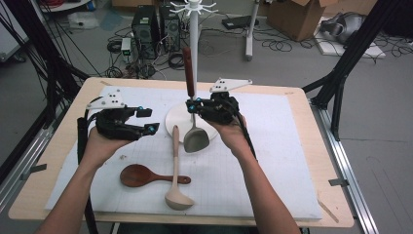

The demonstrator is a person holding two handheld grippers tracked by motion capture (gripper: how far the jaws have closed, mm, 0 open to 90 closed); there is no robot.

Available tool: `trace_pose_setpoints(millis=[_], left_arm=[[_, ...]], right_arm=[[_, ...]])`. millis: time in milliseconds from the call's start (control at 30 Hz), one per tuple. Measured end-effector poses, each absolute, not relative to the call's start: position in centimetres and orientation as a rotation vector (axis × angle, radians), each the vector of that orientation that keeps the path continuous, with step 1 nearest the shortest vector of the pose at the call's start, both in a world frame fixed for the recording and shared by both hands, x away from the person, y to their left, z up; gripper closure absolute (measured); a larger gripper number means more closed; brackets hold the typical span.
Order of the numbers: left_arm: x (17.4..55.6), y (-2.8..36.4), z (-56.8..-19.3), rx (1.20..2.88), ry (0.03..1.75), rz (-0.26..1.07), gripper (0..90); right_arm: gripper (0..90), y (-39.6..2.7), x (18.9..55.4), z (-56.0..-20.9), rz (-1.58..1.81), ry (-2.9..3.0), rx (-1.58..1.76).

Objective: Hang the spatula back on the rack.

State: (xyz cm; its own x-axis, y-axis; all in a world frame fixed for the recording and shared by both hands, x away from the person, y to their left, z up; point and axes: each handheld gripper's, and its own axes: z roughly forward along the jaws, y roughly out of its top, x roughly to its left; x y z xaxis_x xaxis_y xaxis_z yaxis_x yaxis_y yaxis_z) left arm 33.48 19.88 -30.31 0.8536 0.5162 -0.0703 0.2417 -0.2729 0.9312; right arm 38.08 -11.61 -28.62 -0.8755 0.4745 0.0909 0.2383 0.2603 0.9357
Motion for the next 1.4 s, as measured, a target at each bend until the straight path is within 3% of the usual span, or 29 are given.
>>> trace_pose_setpoints(millis=[833, 1400], left_arm=[[31.5, 23.2, -33.6, 1.844, 0.664, 0.377, 26.7], [31.6, 23.3, -33.8, 1.859, 0.682, 0.37, 26.4]], right_arm=[[84.3, -13.5, 40.2, -24.2, 1.663, 2.253, 0.695], [84.3, -14.2, 41.9, -22.2, 1.651, 2.228, 0.723]])
